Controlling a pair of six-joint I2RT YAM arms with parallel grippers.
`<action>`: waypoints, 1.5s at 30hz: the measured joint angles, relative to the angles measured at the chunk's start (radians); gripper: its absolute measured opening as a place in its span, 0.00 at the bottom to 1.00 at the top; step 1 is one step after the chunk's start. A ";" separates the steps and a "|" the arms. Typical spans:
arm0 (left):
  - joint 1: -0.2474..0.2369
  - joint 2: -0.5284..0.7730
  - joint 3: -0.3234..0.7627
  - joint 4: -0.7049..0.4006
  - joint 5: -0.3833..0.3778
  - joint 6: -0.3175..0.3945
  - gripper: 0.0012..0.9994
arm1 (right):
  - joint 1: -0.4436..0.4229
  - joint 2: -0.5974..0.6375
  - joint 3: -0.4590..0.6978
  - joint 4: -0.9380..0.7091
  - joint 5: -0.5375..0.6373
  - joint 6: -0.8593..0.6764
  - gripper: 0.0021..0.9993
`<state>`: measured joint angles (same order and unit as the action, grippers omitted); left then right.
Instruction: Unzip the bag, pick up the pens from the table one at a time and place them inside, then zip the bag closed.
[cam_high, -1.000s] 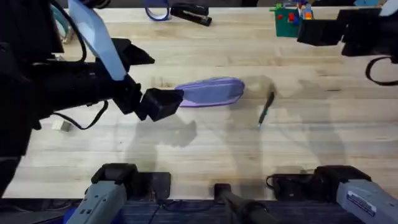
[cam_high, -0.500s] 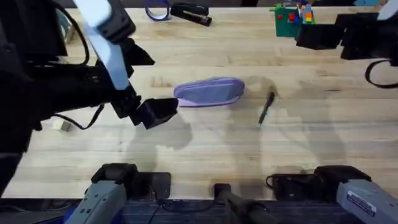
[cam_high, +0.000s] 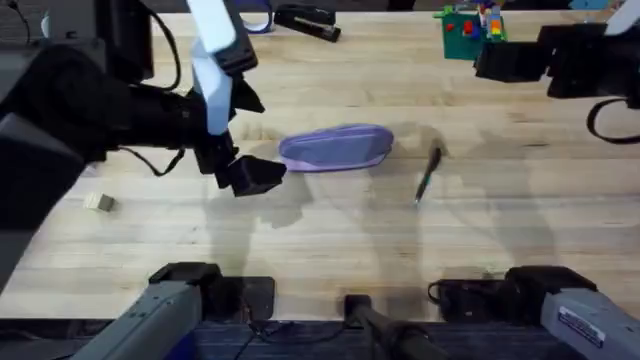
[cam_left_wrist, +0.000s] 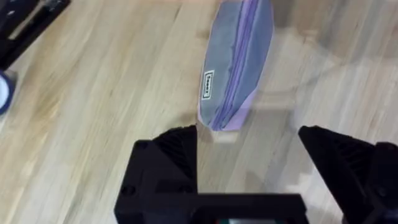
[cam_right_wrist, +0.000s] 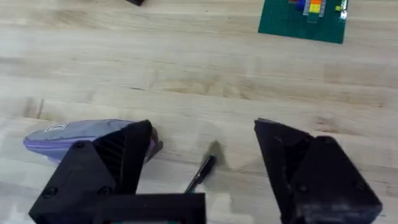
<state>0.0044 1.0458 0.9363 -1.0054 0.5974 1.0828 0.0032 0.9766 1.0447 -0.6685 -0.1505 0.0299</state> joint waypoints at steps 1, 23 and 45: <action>0.000 0.016 0.000 0.000 0.003 0.012 0.99 | 0.000 0.000 0.000 0.000 0.000 0.000 1.00; 0.000 0.329 0.000 0.167 0.049 0.145 0.99 | 0.000 0.000 0.000 -0.001 0.000 0.000 1.00; 0.000 0.449 0.002 0.225 0.168 0.148 0.99 | 0.000 0.000 0.000 -0.001 0.000 -0.005 1.00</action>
<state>0.0044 1.4952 0.9379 -0.7799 0.7650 1.2312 0.0032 0.9765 1.0447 -0.6693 -0.1505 0.0254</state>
